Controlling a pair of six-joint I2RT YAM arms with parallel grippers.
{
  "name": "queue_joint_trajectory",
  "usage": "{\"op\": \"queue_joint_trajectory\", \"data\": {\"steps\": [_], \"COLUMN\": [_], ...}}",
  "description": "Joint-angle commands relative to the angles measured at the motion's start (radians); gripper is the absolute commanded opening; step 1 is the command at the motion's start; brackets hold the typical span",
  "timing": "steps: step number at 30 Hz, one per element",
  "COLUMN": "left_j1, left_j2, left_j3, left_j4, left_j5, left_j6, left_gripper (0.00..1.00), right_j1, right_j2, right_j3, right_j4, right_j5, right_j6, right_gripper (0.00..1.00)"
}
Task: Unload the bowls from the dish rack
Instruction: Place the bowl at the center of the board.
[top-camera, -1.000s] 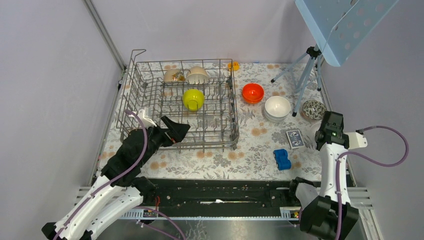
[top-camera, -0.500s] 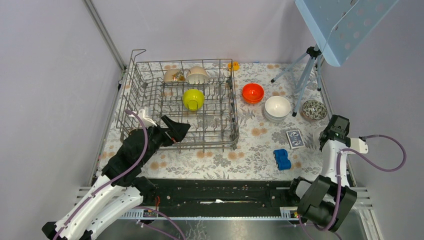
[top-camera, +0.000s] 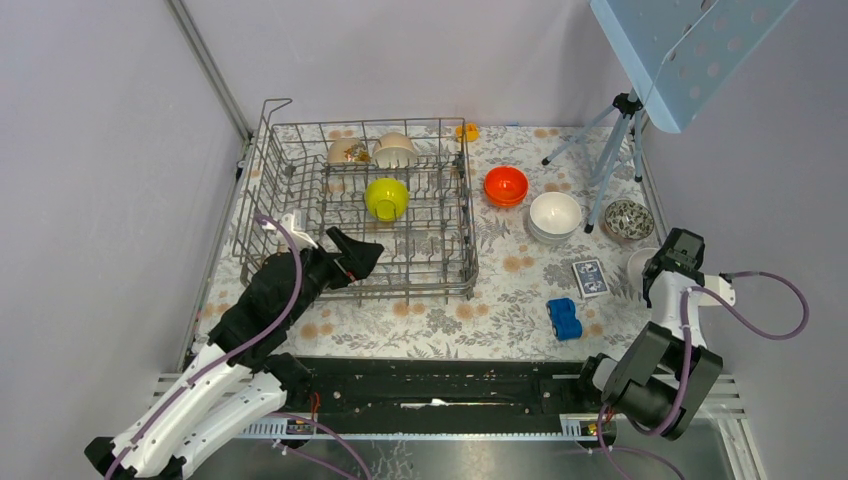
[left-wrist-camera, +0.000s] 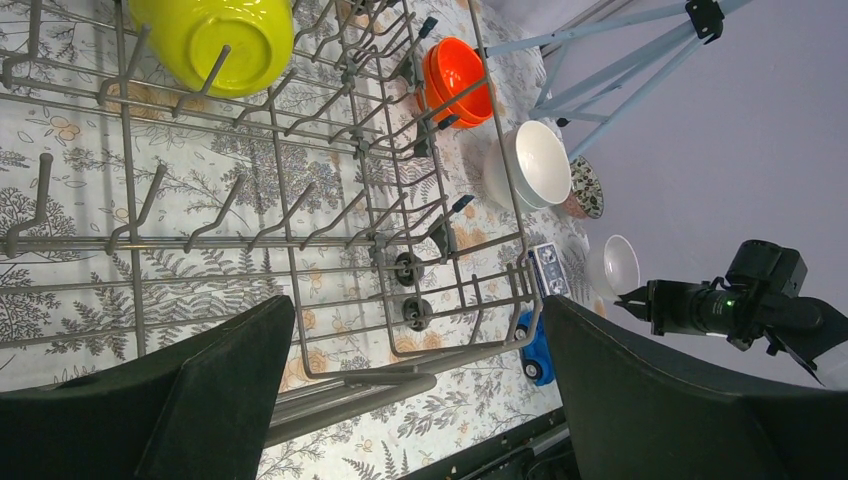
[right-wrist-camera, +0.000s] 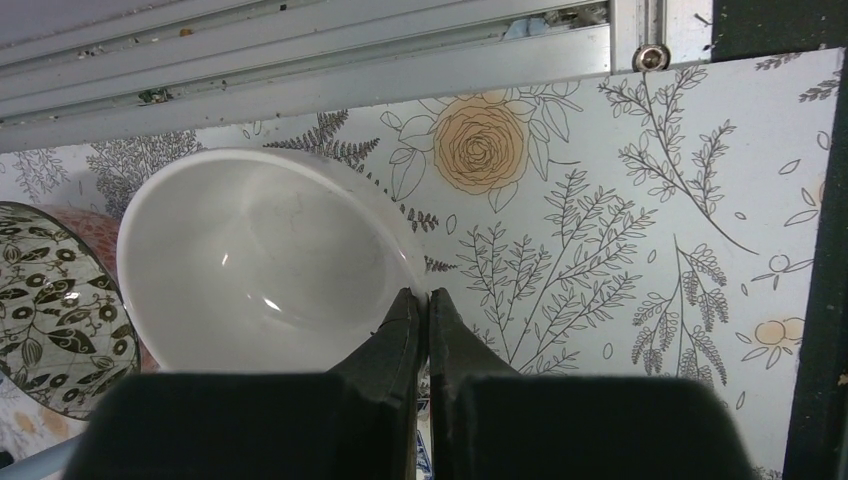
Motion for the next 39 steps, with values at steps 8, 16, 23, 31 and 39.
{"op": "queue_joint_trajectory", "data": {"steps": [8,16,23,31,39], "left_j1": [0.002,0.002,0.002,0.003,0.002], "left_j2": [0.045,0.049,0.048,0.044,0.055], "left_j3": [-0.035,-0.038,-0.039,-0.034,-0.025], "left_j4": [-0.099,-0.099,-0.099,-0.112,-0.115], "left_j5": [-0.017,-0.007,-0.015,-0.018,-0.008], "left_j6": [0.004,0.005,0.011,0.013,0.024], "left_gripper": [0.99,0.99,0.99,0.99,0.99], "right_j1": [-0.005,-0.007,-0.005,-0.005,-0.005], "right_j2": [0.075,0.100,0.102,0.071,-0.042], "right_j3": [0.018,0.016,0.010,0.020,0.125], "right_j4": [0.064,0.067,0.071,0.054,-0.079], "right_j5": [-0.032,-0.036,-0.029,-0.069,-0.187], "right_j6": [0.011,-0.008,-0.026,-0.032,-0.078], "right_gripper": [0.00,0.10,0.25,0.50,0.87]}}
